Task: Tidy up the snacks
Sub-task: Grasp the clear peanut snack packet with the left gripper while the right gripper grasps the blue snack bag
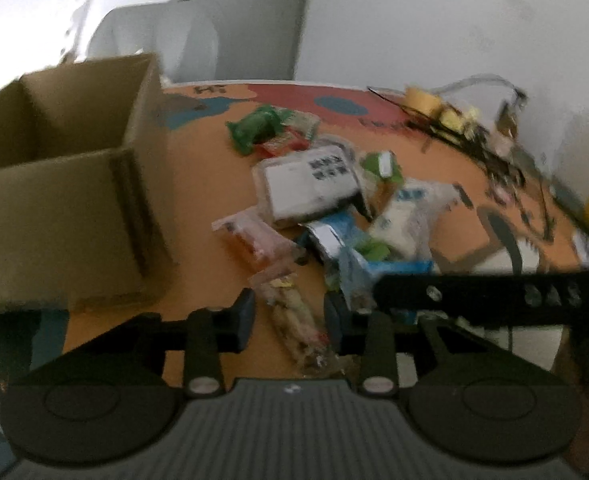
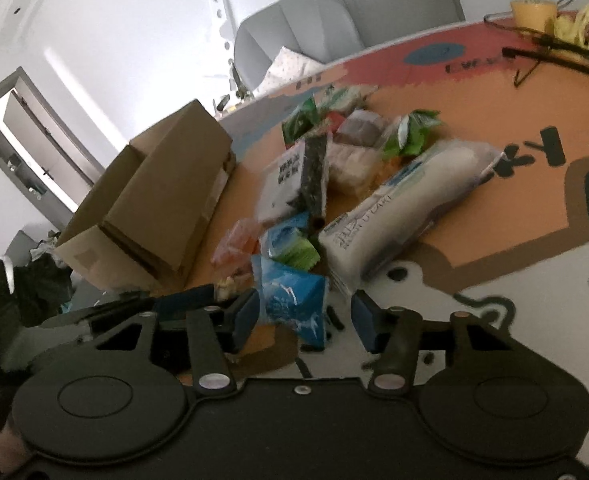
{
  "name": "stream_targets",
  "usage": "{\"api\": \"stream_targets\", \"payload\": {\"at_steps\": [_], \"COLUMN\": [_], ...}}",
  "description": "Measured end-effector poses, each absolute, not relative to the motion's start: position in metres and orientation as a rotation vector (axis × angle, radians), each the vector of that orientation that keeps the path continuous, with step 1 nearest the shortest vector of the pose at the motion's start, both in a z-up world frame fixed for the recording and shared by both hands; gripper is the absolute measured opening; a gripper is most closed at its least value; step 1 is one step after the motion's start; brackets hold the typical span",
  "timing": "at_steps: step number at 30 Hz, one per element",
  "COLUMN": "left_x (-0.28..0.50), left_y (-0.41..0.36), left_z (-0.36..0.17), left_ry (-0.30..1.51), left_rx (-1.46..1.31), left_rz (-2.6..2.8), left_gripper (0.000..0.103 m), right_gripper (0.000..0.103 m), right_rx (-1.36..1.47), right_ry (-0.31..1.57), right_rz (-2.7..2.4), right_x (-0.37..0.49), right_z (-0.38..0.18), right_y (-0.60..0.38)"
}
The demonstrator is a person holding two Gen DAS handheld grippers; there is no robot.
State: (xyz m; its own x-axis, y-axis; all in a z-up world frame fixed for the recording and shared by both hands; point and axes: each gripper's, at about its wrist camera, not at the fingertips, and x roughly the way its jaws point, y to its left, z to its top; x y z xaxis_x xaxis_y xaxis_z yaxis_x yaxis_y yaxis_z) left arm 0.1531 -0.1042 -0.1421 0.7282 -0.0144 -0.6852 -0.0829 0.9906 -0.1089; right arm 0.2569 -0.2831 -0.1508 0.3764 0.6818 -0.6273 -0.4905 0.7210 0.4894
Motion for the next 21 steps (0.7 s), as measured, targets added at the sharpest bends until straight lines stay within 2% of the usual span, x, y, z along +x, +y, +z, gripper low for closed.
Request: {"api": "stream_targets", "payload": {"at_steps": [3,5,6,21], "left_x": [0.151,0.15,0.15,0.137], "left_y": [-0.108,-0.103,-0.1,-0.091], "left_z": [-0.144,-0.144,-0.144,-0.113], "left_ry": [0.739,0.737,0.742,0.685], "left_rx": [-0.106,-0.121,-0.128,-0.222], "left_rz": [0.042,0.064,0.073,-0.045], "left_gripper": [0.037,0.023,0.018,0.017], "right_gripper": [0.049,0.033,0.032,0.028], "right_rx": [0.219,0.194,0.213,0.204], "right_ry": [0.91,0.92,0.936,0.875], "right_rz": [0.755,0.724,0.716,0.645], "right_x": [0.256,0.257,0.259,0.234], "right_z": [-0.15,-0.149,-0.149,-0.115], "right_y": [-0.276,-0.274,-0.277,-0.299]}}
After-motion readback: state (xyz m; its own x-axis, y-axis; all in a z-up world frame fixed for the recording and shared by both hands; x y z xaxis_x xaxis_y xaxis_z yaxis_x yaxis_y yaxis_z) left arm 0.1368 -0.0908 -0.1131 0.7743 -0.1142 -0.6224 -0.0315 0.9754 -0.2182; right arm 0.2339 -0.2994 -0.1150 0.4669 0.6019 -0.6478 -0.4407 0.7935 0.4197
